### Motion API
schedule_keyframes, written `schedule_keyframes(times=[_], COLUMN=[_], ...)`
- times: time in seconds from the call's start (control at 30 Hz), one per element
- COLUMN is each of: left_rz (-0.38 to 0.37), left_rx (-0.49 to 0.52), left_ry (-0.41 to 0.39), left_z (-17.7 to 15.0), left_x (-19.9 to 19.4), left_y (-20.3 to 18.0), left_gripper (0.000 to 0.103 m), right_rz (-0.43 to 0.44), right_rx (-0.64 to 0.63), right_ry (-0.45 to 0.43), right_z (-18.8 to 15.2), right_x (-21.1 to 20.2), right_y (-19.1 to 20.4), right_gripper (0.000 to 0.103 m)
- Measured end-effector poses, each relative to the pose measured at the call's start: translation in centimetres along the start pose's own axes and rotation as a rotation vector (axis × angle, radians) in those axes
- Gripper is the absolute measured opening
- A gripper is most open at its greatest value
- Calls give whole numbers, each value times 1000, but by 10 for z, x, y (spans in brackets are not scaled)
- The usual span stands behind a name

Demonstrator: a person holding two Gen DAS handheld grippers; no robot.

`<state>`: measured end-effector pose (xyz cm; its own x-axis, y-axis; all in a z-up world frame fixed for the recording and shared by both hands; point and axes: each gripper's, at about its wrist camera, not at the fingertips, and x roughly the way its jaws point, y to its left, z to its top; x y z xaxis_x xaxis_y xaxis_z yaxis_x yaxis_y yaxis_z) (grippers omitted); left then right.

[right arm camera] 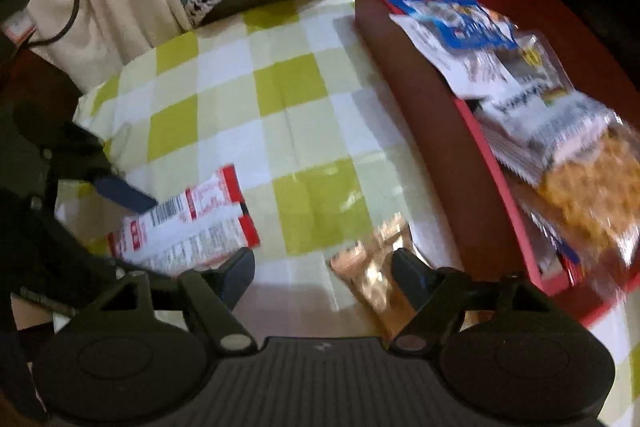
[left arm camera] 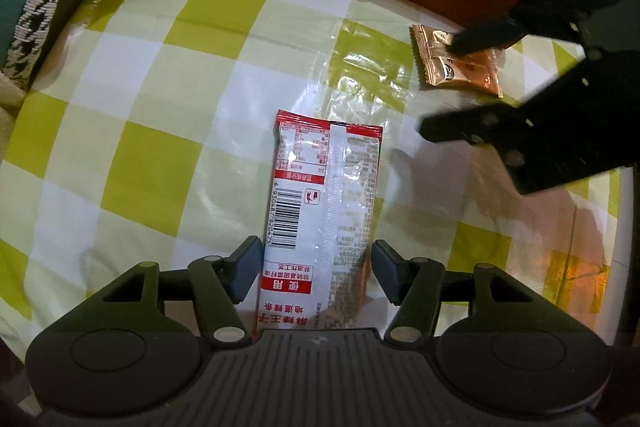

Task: Organize snacks
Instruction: 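Grasp the red-white packet with the left tool while the right tool lowers onto the gold packet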

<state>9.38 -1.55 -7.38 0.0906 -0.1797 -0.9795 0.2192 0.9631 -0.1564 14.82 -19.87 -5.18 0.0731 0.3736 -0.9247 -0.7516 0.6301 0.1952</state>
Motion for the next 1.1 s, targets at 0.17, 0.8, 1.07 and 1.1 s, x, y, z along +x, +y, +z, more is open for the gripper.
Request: schedule_keyframes(times=[0.17, 0.8, 1.07, 1.1], left_rz=[-4, -31, -49, -51], left_rx=[9, 36, 41, 39], left_ry=[0, 15, 17, 18], left_z=[-1, -1, -2, -3], left_x=[0, 9, 14, 14], left_y=[-1, -1, 4, 5], left_gripper=[71, 80, 82, 82], right_rz=[58, -50, 50, 85], right_rx=[42, -276, -80, 10], right_ry=[94, 111, 130, 106], right_z=[-26, 16, -20, -25], right_x=[-2, 4, 0, -6], right_y=[11, 9, 14, 5], right_gripper=[95, 78, 93, 85])
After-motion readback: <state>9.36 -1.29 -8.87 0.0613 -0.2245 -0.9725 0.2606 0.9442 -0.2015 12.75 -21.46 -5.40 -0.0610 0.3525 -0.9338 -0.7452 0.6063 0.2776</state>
